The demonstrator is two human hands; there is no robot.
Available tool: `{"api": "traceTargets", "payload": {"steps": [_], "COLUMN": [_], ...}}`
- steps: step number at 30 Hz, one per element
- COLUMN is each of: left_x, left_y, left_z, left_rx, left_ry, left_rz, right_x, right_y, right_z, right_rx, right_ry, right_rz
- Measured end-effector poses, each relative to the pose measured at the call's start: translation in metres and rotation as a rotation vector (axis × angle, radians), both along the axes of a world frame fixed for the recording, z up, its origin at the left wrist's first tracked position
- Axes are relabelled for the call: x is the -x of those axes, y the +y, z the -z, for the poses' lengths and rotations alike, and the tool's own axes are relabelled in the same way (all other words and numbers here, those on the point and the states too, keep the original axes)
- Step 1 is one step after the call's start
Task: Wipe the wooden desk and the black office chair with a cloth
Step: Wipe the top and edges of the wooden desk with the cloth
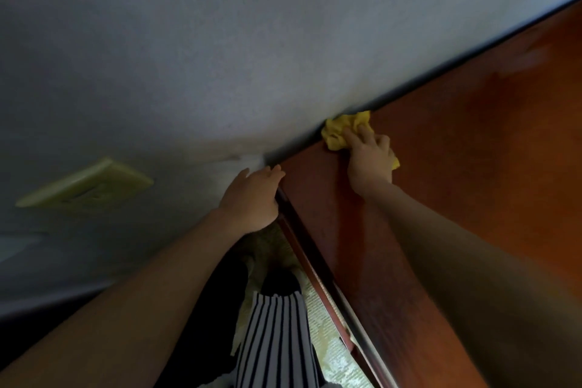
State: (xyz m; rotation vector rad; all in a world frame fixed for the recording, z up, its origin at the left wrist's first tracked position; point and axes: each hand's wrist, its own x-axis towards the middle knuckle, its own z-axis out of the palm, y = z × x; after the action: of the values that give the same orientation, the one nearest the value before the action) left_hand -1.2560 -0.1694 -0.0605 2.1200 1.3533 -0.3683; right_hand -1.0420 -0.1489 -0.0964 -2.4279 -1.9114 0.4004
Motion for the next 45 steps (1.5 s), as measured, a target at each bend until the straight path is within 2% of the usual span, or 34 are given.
{"api": "traceTargets", "payload": {"steps": [4, 10, 15, 20, 26, 38, 45], "left_x": [0.011, 0.024, 0.023, 0.013, 0.028, 0.068, 0.059], "left_y": [-0.021, -0.034, -0.035, -0.031, -0.026, -0.037, -0.029], "left_z": [0.001, -0.001, -0.003, -0.008, -0.007, -0.005, -0.011], "left_rx": [-0.114, -0.079, -0.053, 0.005, -0.022, 0.005, -0.013], "left_ry": [-0.071, -0.118, -0.123, -0.136, -0.154, -0.222, -0.226], "left_rz": [-0.09, -0.221, -0.199, -0.16, -0.119, -0.141, 0.004], "right_x": [0.043, 0.071, 0.059, 0.029, 0.002, 0.055, 0.083], "right_y": [-0.032, -0.087, -0.143, -0.185, -0.18, -0.045, -0.064], "right_z": [0.002, 0.005, -0.002, -0.004, -0.002, 0.001, 0.011], "right_rx": [-0.028, 0.008, 0.021, -0.091, -0.054, 0.039, -0.017], "right_ry": [0.008, 0.037, 0.028, 0.032, 0.078, 0.155, 0.11], "right_rz": [-0.207, -0.408, -0.491, -0.569, -0.637, -0.426, -0.101]}}
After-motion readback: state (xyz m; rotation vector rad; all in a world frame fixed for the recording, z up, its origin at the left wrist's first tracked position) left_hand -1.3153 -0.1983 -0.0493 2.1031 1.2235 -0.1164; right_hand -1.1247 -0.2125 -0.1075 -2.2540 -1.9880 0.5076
